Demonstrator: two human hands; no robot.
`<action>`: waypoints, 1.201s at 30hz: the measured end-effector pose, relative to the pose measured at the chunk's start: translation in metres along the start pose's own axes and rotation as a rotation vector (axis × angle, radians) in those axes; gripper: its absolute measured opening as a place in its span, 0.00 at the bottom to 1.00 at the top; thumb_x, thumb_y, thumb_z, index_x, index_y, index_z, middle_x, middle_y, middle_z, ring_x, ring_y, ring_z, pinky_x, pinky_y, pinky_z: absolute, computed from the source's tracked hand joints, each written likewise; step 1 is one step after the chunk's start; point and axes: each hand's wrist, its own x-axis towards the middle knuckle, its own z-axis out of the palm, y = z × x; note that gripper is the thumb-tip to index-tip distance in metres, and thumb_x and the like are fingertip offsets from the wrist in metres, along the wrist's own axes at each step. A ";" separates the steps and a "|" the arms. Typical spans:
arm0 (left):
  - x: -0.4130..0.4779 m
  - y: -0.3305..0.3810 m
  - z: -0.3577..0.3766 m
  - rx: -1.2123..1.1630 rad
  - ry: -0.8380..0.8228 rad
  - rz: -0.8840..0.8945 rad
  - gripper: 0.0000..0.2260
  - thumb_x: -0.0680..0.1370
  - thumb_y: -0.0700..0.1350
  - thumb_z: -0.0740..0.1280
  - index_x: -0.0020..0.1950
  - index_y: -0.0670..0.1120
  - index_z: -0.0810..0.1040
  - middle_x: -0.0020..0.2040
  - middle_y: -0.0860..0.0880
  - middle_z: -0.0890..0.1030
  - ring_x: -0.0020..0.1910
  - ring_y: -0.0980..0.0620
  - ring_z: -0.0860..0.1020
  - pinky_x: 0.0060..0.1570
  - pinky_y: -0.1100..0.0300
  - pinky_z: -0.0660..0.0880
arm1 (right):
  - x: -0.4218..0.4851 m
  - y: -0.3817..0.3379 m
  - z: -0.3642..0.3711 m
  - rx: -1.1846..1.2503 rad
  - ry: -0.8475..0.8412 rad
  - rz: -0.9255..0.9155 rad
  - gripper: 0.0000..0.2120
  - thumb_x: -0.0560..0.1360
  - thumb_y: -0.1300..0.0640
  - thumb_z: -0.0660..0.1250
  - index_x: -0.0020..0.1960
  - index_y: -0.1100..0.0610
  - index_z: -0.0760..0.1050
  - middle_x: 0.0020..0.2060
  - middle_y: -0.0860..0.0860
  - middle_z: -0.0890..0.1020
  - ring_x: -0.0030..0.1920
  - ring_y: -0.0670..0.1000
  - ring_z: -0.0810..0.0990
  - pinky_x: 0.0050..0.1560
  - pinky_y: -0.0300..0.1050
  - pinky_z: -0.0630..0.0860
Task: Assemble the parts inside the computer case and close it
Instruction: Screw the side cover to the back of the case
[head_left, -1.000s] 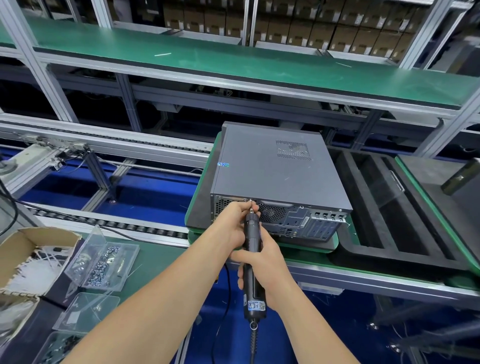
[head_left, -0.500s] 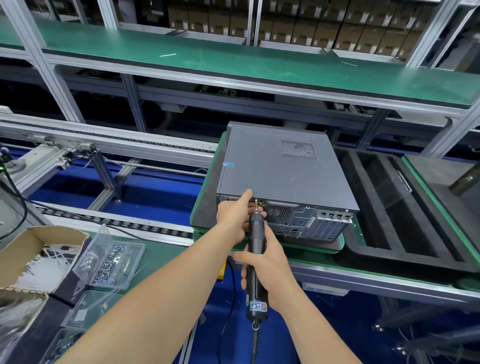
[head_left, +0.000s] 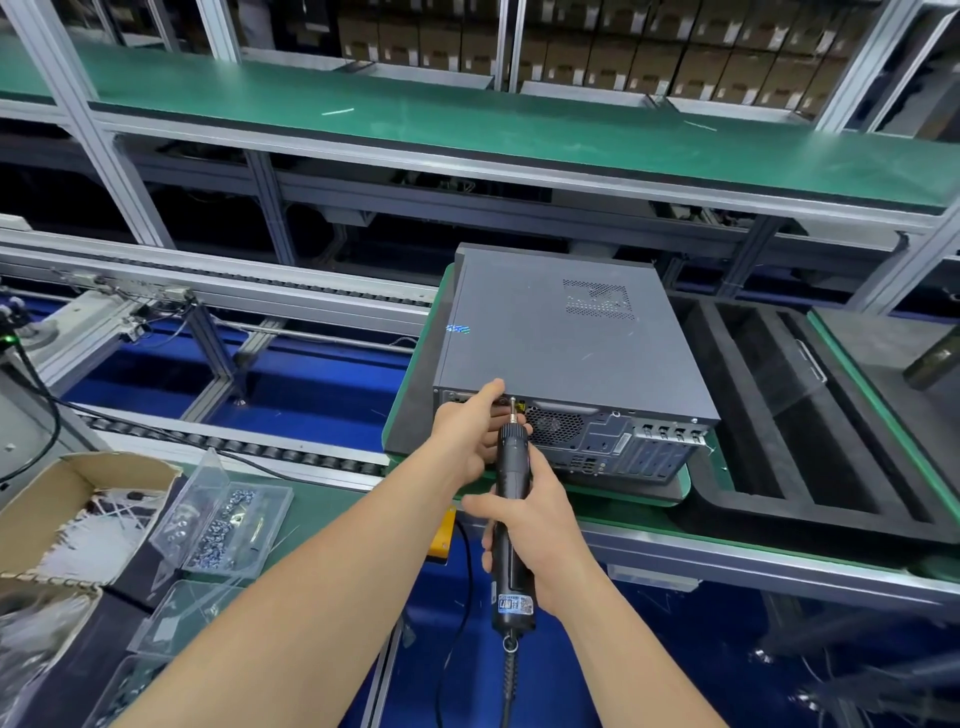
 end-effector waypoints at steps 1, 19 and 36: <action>0.000 0.000 0.000 -0.005 -0.005 -0.004 0.17 0.79 0.52 0.71 0.58 0.39 0.78 0.47 0.40 0.87 0.42 0.41 0.87 0.39 0.49 0.84 | 0.000 -0.001 0.000 -0.018 0.008 -0.005 0.42 0.66 0.61 0.82 0.73 0.40 0.68 0.45 0.58 0.81 0.33 0.57 0.80 0.36 0.52 0.81; -0.014 -0.029 -0.023 0.106 -0.311 -0.164 0.29 0.74 0.66 0.71 0.62 0.44 0.82 0.56 0.43 0.85 0.52 0.43 0.85 0.51 0.49 0.82 | -0.001 0.010 -0.008 0.093 0.047 0.104 0.31 0.69 0.61 0.77 0.65 0.47 0.66 0.47 0.65 0.81 0.30 0.58 0.80 0.33 0.52 0.79; -0.070 -0.079 -0.213 0.246 0.233 -0.053 0.13 0.82 0.49 0.67 0.65 0.47 0.77 0.51 0.48 0.83 0.44 0.52 0.81 0.40 0.61 0.75 | 0.029 0.121 0.170 0.150 0.115 0.423 0.12 0.80 0.55 0.70 0.59 0.60 0.76 0.51 0.63 0.84 0.53 0.63 0.85 0.57 0.62 0.83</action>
